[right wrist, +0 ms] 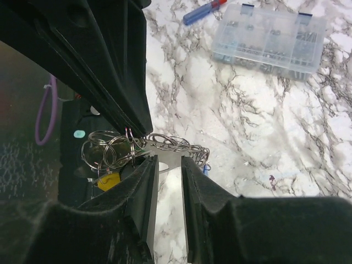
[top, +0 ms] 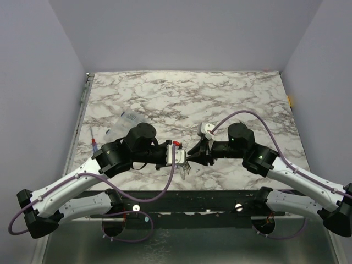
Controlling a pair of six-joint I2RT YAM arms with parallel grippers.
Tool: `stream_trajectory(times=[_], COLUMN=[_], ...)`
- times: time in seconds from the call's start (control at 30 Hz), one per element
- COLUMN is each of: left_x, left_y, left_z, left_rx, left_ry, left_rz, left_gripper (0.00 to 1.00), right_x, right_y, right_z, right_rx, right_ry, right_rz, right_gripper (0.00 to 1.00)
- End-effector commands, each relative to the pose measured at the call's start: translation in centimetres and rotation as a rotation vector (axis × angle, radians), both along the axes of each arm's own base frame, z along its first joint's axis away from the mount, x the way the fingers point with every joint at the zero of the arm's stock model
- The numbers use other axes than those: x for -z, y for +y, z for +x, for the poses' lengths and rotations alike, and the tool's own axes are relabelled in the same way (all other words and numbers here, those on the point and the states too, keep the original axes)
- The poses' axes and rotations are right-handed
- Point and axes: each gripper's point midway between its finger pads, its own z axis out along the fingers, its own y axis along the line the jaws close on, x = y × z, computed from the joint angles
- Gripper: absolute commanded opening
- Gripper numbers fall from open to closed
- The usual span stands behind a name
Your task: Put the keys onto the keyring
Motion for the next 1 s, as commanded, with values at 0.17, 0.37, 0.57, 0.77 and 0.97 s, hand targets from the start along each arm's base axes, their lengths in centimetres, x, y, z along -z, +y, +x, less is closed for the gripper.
stream_trajectory(times=[0.17,0.37,0.57,0.77,0.97], left_x=[-0.6,-0.4,-0.3,-0.4,-0.3], left_y=[0.1,0.1,0.0,-0.2,-0.2], left_z=[0.2,0.3,0.3,0.2,0.3], left_rx=[-0.011,-0.01,-0.009,-0.005,-0.008], left_ry=[-0.042,-0.047,-0.044,-0.041,-0.042], left_rz=[-0.042,-0.04,-0.044,-0.053,-0.052], left_gripper=[0.0,0.0,0.0,0.0,0.0], right_x=[-2.1,-3.2,-3.3,-1.9,-1.8], right_y=[0.5,-0.4,0.1,0.6,0.7], right_z=[-0.4,-0.3,-1.0,-1.4,-1.7], right_rx=[-0.039,-0.001,-0.057,-0.089,-0.103], right_ry=[-0.03,-0.074,-0.048,-0.004,0.013], right_rz=[0.032,0.057,0.057,0.036,0.044], right_gripper=[0.3,0.34,0.34,0.32,0.3])
